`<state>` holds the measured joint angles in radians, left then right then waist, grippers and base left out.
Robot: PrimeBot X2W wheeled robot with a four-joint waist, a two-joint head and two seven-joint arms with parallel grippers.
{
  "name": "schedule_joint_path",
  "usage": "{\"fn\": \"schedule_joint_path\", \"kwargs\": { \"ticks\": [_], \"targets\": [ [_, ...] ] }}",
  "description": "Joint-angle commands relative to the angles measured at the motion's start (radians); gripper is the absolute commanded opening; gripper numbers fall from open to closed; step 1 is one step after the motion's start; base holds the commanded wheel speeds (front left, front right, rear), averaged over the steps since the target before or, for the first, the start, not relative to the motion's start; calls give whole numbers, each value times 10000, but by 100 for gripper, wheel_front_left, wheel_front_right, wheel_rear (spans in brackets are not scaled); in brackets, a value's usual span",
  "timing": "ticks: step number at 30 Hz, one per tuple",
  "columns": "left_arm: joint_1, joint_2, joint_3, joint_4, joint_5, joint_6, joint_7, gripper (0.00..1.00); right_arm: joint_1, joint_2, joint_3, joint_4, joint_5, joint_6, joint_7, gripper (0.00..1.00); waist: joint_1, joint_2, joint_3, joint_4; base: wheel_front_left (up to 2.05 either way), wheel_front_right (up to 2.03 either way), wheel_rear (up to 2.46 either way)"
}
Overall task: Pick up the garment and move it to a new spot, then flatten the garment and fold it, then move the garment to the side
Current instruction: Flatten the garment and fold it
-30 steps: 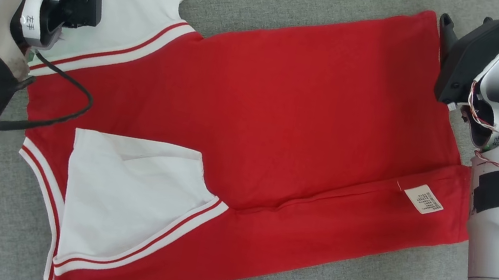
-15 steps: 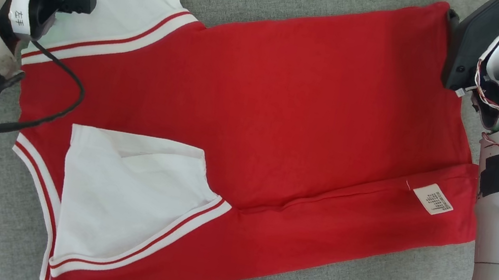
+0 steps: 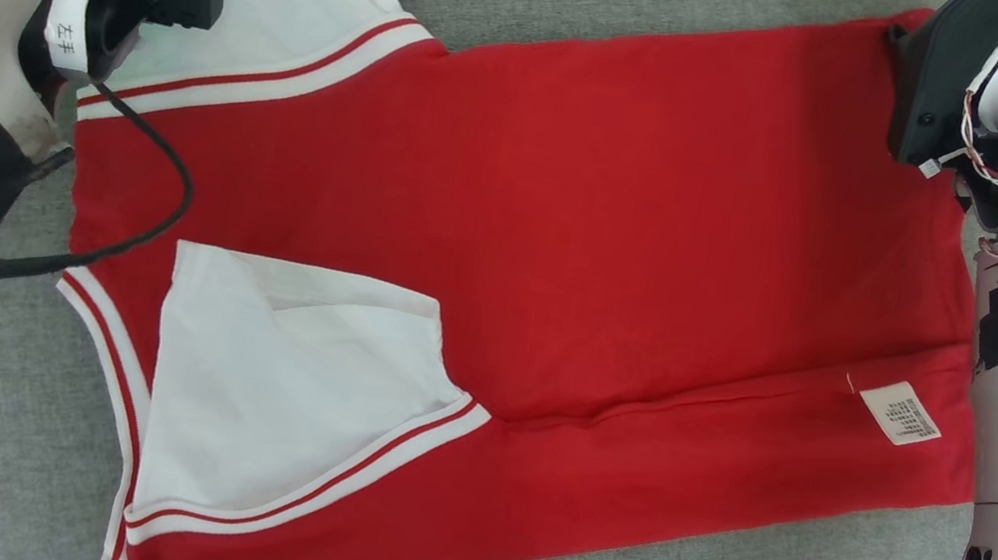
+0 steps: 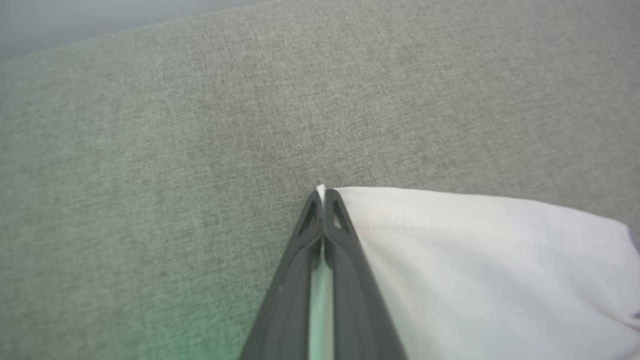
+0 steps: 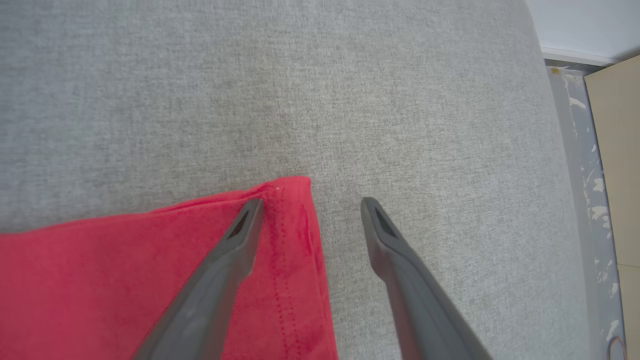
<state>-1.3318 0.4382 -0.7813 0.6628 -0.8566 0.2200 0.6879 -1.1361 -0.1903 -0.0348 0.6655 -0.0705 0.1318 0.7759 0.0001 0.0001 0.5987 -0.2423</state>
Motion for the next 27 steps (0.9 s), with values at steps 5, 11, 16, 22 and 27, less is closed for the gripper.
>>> {"fn": "schedule_joint_path", "kwargs": {
  "ticks": [5, 11, 16, 22, 27],
  "targets": [
    [281, -15, -189, 139, -72, -23, 157, 0, -146, -69, 159, 462, 90, -24, 203, 76, -1, -1, 127, 221, 0, 0, 0],
    [249, -135, -181, 154, -127, -138, 55, 0, -144, -276, 539, 835, 118, -24, 198, 0, -1, -1, 142, 299, 0, 0, 0],
    [428, -168, 22, 266, -355, -322, -372, 0, -7, -393, 391, 848, 217, -26, -443, 0, -1, -1, -136, 362, 0, 0, 0],
    [670, -189, 456, 225, -794, -809, -1043, 0, 346, -415, 276, 724, 464, -24, -1415, 0, -1, -1, -796, 621, 0, 0, 0],
    [1247, -225, 814, -132, -1316, -1401, -1622, 0, 1011, -598, 442, 483, 816, -26, -2346, 0, -1, -1, -1527, 937, 0, 0, 0]
  ]
}}
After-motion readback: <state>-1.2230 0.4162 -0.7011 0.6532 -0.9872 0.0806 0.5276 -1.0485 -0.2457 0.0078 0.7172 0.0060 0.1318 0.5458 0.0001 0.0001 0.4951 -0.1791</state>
